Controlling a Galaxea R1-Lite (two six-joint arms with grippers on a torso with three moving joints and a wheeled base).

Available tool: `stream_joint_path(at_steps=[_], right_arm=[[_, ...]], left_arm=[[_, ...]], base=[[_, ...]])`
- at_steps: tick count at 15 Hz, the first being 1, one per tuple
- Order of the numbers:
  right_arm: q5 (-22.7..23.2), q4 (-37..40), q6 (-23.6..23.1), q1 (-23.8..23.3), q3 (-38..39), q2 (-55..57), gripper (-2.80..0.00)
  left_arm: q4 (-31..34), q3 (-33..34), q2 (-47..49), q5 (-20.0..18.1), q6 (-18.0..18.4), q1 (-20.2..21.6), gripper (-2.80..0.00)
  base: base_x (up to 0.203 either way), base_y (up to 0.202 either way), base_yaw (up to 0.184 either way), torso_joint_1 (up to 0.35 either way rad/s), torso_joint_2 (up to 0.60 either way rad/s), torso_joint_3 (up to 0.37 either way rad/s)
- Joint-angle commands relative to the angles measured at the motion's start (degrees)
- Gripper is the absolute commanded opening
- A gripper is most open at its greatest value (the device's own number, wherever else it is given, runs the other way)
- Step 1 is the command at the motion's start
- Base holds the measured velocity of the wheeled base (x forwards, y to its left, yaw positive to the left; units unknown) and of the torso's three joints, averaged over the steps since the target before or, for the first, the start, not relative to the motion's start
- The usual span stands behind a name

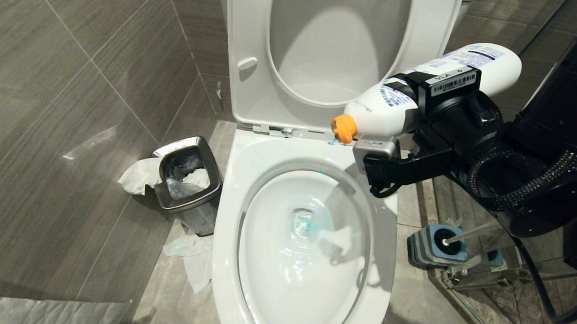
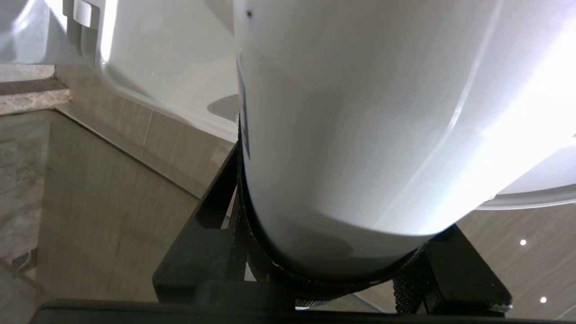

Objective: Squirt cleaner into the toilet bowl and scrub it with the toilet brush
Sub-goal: Pour in the cleaning agent

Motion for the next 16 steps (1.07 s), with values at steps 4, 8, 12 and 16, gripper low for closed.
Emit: stream_joint_path(at_steps=[4,8,12,16], right_arm=[[-0.3,-0.3,-0.7,0.1,0.0,-0.2,-2.8],[-0.3,-0.3,-0.3,0.1,-0.1,-0.2,-2.8],[-0.3,-0.3,0.5,0.2,0.0,-0.2,-2.8],[-0.4,-0.3,2.2,0.2,0.1,-0.2,-2.8]], left_arm=[[0.0,0.2,0.0,0.0,0.0,0.0,-2.8],[0.0,0.2,0.0,0.0,0.0,0.0,-2.8],[0.0,0.2,0.0,0.1,0.0,0.0,-2.8],[0.0,0.2,0.0,0.0,0.0,0.0,-2.8]], base=[[0.0,0.0,0.0,0.0,0.0,0.0],[0.0,0.0,0.0,0.0,0.0,0.0],[0.0,0.0,0.0,0.0,0.0,0.0],[0.0,0.0,0.0,0.0,0.0,0.0]])
